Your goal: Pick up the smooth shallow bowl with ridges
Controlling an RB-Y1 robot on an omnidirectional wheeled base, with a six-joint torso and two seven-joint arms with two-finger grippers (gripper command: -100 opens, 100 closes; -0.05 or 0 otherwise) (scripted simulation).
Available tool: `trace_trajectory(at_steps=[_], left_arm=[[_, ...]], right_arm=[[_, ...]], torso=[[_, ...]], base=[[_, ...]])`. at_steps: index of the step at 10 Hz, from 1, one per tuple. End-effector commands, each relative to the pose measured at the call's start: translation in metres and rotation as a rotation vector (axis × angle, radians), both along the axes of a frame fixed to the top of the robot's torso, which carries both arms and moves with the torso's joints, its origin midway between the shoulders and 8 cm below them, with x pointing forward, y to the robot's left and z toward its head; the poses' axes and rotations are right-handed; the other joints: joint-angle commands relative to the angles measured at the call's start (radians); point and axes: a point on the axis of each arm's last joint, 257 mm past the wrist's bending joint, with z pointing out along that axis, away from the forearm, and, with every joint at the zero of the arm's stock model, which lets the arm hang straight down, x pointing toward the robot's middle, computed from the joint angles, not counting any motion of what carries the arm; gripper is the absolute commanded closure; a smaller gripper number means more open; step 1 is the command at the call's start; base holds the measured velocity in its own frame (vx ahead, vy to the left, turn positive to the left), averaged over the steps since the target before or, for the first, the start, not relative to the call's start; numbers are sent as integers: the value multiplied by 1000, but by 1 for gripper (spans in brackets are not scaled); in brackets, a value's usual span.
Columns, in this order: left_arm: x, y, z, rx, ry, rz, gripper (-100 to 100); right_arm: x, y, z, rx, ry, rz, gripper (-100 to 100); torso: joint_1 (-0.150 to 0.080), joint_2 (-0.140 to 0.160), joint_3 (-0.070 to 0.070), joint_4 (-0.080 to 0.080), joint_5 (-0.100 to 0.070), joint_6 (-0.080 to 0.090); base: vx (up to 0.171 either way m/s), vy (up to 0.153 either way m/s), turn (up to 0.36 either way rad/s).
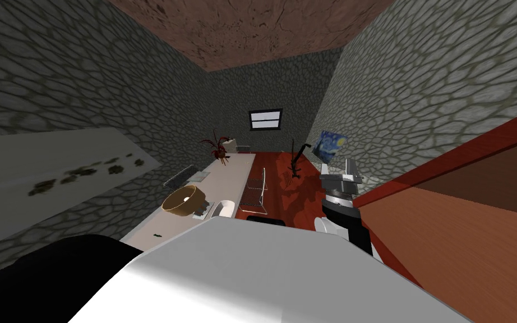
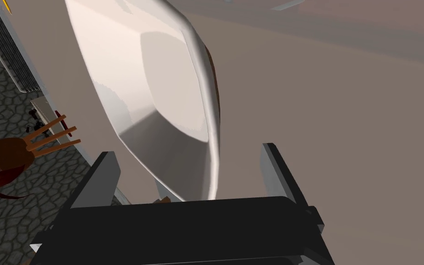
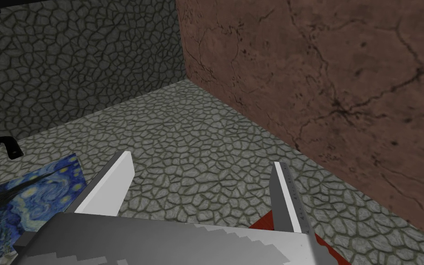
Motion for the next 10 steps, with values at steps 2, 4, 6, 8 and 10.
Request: trace_trajectory(at_steps=[2,4,6,8,10], left_arm=[[11,0,-3,1,-2,12,-100],[22,0,-6,2,-3,24,-100],[33,0,-9,2,-4,35,-100],[44,-1,-12,1,-5,46,-100],[55,-2,-15,0,-5,56,-100]], right_arm=[[0,0,0,0,0,0,0],[0,0,0,0,0,0,0],[0,0,0,0,0,0,0],[0,0,0,0,0,0,0],[0,0,0,0,0,0,0]], torso=[[0,1,1,0,0,0],[0,6,3,1,0,0],[0,7,4,2,0,0],[1,6,4,1,0,0],[0,6,3,1,0,0]], base=[[-21,8,-50],[-72,15,-61],[-67,16,-52],[-57,18,-60],[-58,14,-57]])
